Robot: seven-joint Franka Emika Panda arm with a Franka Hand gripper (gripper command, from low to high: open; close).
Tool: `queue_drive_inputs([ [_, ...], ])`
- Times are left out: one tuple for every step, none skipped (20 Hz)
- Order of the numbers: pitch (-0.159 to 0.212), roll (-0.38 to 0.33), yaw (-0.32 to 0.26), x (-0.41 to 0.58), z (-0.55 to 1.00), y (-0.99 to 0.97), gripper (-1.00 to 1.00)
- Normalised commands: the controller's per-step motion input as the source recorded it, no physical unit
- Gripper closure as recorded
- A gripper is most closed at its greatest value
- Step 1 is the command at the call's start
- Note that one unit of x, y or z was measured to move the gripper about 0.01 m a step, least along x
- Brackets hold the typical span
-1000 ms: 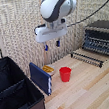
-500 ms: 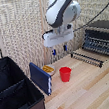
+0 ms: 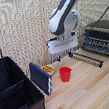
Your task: Kindly spot and seek the red cup placed ahead of you. Cautiously adjust your gripper towards the red cup, gripping it gently. Find the after-storage area of the caddy. Relocate the red cup in your grip over the rear portion and softly release it into the compartment.
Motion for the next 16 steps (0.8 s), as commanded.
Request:
queue_drive_inputs([
  [0.040,0.000,0.000,-0.340,-0.27,-0.35,-1.00],
  [0.032,0.000,0.006,-0.354,-0.29,-0.35,-1.00],
  [0.030,0.000,0.013,-0.349,-0.29,-0.34,-1.00],
  [0.025,0.000,0.014,-0.357,-0.28,-0.29,-1.00],
  [0.016,0.000,0.013,-0.351,-0.29,-0.22,-1.00],
  [0.000,0.000,0.016,-0.300,-0.31,-0.13,-1.00],
  [0.000,0.000,0.030,-0.229,-0.36,-0.06,-1.00],
  [-0.002,0.000,0.034,-0.151,-0.39,0.00,-1.00],
  [-0.042,-0.005,0.045,-0.057,-0.42,0.00,-1.00],
  [-0.072,-0.010,0.047,0.000,-0.43,0.03,-1.00],
  [-0.086,-0.006,0.049,-0.017,-0.43,0.05,-1.00],
  [-0.089,-0.006,0.045,-0.003,-0.42,0.08,-1.00],
  [-0.083,-0.002,0.030,0.000,-0.40,0.13,-1.00],
  [-0.079,0.000,0.028,-0.014,-0.40,0.11,-1.00],
  [-0.078,0.000,0.027,-0.003,-0.40,0.09,-1.00],
  [-0.093,0.000,0.032,0.000,-0.41,0.04,-1.00],
])
